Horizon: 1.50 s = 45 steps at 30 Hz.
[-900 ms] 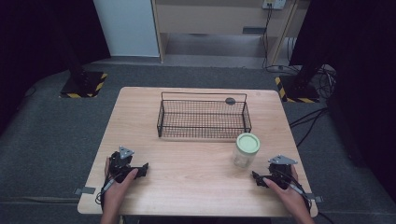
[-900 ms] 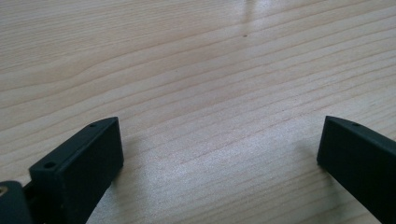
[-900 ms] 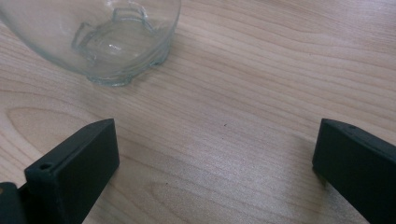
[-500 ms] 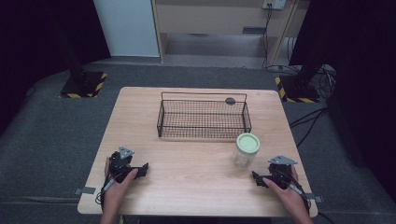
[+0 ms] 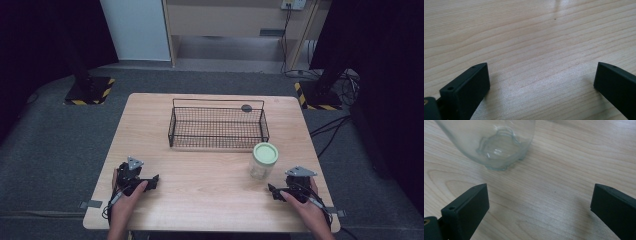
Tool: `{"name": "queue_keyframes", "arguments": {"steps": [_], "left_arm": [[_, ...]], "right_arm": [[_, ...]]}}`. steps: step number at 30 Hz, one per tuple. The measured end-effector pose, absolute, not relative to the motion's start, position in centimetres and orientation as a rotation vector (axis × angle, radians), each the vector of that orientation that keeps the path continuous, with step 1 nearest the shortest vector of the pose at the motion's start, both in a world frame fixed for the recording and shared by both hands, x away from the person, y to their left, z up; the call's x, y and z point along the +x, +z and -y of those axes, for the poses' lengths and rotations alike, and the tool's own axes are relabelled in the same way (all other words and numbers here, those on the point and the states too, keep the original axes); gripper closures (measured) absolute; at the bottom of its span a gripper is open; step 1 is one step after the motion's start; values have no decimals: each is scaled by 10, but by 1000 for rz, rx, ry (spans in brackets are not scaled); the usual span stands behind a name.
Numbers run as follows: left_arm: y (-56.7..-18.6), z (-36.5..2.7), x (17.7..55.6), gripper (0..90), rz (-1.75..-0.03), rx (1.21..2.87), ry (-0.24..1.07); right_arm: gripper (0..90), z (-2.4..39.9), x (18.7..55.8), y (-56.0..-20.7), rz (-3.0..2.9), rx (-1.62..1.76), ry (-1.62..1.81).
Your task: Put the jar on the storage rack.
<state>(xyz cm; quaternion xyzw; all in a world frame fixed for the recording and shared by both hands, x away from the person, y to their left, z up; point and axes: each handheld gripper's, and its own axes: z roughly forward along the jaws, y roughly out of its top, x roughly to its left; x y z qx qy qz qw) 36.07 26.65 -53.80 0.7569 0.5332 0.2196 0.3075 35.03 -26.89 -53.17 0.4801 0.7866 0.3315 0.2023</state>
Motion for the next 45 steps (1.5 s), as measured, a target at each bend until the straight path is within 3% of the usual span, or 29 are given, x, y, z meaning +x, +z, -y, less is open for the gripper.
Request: {"name": "queue_keyframes", "arguments": {"steps": [45], "left_arm": [[-538, -267, 361, 0, -1409, 2002, 580]], "right_arm": [[34, 225, 372, -459, -2278, 1175, 962]]}}
